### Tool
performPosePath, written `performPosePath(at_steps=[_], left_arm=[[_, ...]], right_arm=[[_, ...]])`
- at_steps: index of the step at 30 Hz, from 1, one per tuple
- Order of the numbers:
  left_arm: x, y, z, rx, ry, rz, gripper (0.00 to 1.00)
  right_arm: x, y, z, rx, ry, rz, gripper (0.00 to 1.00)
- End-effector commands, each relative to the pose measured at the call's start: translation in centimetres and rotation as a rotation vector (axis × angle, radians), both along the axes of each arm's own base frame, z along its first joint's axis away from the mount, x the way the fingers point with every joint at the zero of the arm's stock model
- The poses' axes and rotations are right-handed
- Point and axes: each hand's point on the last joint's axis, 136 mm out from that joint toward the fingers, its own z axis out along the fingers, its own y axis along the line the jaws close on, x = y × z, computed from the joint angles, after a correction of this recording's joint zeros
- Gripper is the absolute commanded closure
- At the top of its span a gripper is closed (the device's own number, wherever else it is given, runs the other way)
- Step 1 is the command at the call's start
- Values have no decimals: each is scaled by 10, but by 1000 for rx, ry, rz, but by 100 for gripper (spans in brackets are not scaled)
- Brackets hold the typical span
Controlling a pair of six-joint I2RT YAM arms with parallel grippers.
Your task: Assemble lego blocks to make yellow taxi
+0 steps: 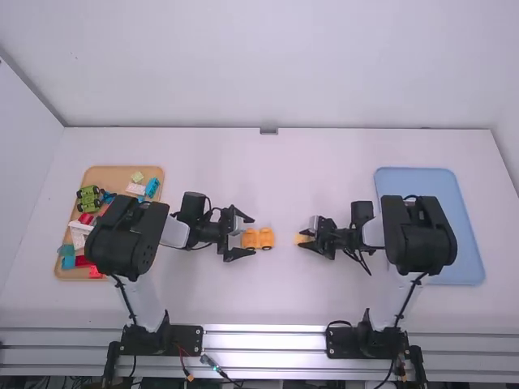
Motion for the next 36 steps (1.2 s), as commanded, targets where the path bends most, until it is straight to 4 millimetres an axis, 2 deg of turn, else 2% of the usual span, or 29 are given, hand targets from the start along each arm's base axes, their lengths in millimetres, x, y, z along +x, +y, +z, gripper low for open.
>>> performPosePath(at_steps=[1, 2, 8, 19, 23, 28, 31, 36], left_arm=[[-2, -3, 0, -11, 12, -14, 1], [-2, -2, 0, -15, 12, -13, 1], [-3, -3, 1, -17, 12, -18, 1], [-3, -3, 1, -17, 12, -19, 1], [-3, -4, 0, -11, 11, -18, 1], [-3, -3, -2, -7, 29, -11, 1], [4, -1, -11, 43, 80, 53, 1], [1, -6, -20, 88, 69, 53, 1]], right_arm=[[-6, 1, -7, -11, 31, 3, 67], [-6, 0, -9, -24, 31, 1, 63], [-6, 0, -10, -28, 32, -2, 58], [-7, 1, -6, -7, 30, 5, 75], [-7, 6, 3, 50, 14, 21, 78], [4, 6, 8, 65, 46, -18, 78], [7, 9, 14, 66, 61, -9, 78], [9, 19, 24, 64, 68, 27, 78]])
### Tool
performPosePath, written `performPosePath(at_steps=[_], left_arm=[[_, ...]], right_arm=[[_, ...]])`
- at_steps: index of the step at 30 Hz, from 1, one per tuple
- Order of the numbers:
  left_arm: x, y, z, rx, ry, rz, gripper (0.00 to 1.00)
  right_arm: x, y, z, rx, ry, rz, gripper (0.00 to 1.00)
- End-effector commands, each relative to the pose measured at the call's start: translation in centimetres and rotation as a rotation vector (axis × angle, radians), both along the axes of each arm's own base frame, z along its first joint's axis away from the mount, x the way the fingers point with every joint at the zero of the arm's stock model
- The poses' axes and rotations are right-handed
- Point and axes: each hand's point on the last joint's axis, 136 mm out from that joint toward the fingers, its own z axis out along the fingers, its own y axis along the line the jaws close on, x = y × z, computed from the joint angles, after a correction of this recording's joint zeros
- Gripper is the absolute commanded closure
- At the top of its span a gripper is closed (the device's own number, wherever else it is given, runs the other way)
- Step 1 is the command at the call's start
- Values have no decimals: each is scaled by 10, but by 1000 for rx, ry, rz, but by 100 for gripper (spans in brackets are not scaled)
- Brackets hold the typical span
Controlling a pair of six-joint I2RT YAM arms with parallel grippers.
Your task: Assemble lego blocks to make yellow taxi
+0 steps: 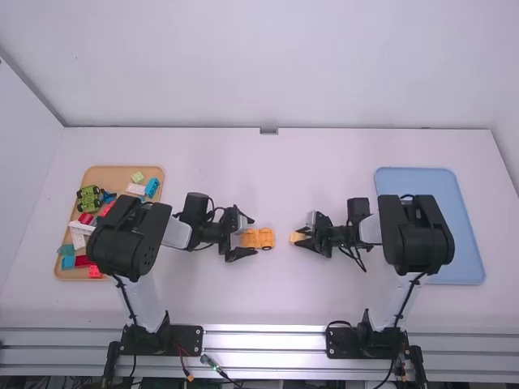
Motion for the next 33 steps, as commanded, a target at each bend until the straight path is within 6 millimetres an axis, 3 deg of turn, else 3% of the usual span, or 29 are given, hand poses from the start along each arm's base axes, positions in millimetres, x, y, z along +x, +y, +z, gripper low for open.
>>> performPosePath(at_steps=[1, 15, 30, 33], left_arm=[[-2, -3, -10, 32, 17, 12, 1], [-1, -8, -24, 12, -1, -8, 1], [-4, -12, -30, -21, -15, -49, 0], [-3, -11, -29, -22, -34, -56, 7]], right_arm=[[9, 9, 17, 26, -31, 27, 78], [0, 35, 45, -45, -96, 108, 76], [-8, 55, 49, -29, -138, 174, 77], [-10, 56, 49, -26, -139, 180, 78]])
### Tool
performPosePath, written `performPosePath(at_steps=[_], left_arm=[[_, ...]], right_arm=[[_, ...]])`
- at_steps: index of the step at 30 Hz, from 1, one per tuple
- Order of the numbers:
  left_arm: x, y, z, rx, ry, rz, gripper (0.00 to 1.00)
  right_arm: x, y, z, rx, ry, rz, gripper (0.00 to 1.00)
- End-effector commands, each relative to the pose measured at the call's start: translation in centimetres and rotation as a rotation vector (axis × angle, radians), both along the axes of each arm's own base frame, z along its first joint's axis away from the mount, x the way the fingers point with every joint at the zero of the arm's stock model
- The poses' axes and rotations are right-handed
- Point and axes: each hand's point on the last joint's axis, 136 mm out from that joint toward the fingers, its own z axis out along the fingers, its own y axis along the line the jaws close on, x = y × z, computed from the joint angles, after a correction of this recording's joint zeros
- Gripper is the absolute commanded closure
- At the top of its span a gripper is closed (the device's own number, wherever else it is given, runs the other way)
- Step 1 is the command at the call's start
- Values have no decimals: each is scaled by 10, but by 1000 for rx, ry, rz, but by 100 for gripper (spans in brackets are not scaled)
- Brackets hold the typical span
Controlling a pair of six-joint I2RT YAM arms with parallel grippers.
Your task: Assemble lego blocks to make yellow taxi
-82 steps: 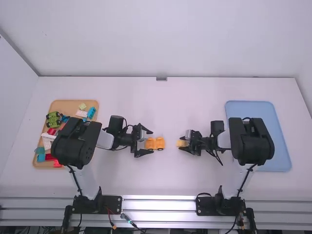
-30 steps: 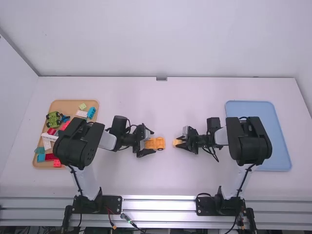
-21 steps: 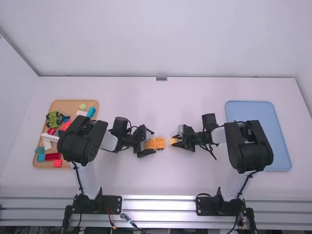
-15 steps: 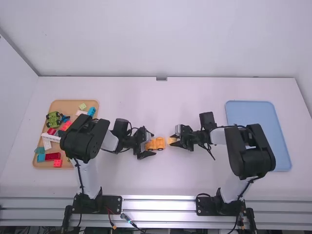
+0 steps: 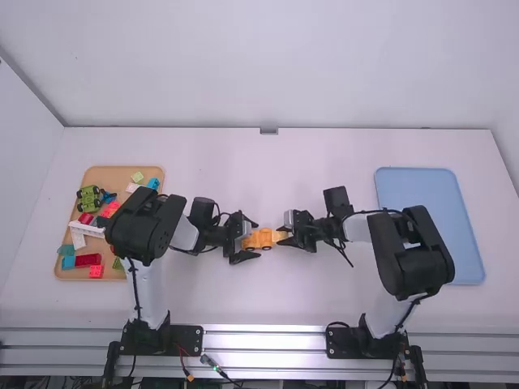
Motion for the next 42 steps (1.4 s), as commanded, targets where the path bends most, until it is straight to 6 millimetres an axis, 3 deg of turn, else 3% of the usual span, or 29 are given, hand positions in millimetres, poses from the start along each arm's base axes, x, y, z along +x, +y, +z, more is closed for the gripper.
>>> performPosePath(at_steps=[1, 8, 17, 26, 42], left_arm=[[-4, -2, 0, -20, -7, -29, 11], [-6, -2, -1, -13, -41, -50, 30], [-12, -2, -2, -11, -103, -67, 40], [-22, 0, -6, -2, -107, -80, 38], [-8, -1, -6, 17, -31, -90, 40]], right_arm=[[4, 4, 10, 15, -27, 8, 79], [10, 9, 12, 21, -17, -14, 83], [5, 15, 7, 1, -17, 3, 84], [0, 36, -10, -3, 14, 26, 84], [-4, 35, -22, -49, 39, 18, 84]])
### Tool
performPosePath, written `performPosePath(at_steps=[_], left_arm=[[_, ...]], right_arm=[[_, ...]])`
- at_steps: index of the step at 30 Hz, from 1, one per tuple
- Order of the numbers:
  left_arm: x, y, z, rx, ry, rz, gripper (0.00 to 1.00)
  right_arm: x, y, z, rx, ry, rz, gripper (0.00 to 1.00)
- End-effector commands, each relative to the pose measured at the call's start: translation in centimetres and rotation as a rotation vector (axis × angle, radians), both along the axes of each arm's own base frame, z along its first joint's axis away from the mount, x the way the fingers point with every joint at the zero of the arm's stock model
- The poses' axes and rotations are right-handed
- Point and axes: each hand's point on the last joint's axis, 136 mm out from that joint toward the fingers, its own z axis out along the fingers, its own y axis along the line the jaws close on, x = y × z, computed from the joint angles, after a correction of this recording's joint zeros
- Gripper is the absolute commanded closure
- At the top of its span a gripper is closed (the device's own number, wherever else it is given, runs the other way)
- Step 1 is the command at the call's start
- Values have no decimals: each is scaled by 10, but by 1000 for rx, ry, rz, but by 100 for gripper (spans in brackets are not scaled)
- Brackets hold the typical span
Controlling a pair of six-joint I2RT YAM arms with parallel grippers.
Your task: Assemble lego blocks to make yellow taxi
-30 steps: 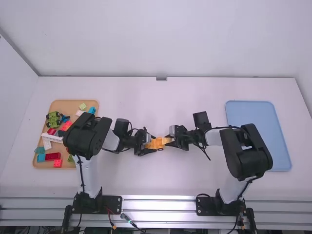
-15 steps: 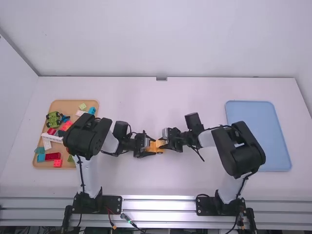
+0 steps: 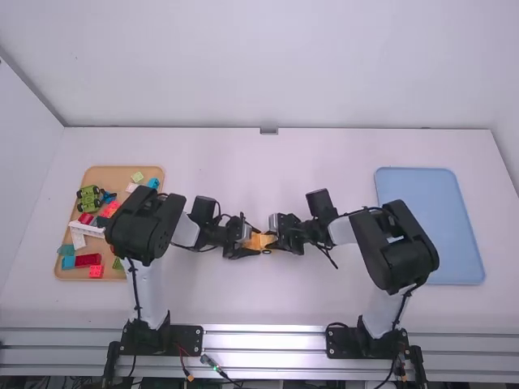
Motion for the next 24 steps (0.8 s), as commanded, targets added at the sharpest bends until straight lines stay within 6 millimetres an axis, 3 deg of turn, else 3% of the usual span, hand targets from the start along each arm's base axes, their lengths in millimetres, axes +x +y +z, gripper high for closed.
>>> performPosePath(at_steps=[1, 24], left_arm=[[0, 2, -8, 26, 18, 7, 40], [-5, 2, -11, 35, 3, -10, 37]], right_arm=[[2, 2, -4, -4, 10, 1, 85], [7, 6, -13, 24, 39, -22, 89]])
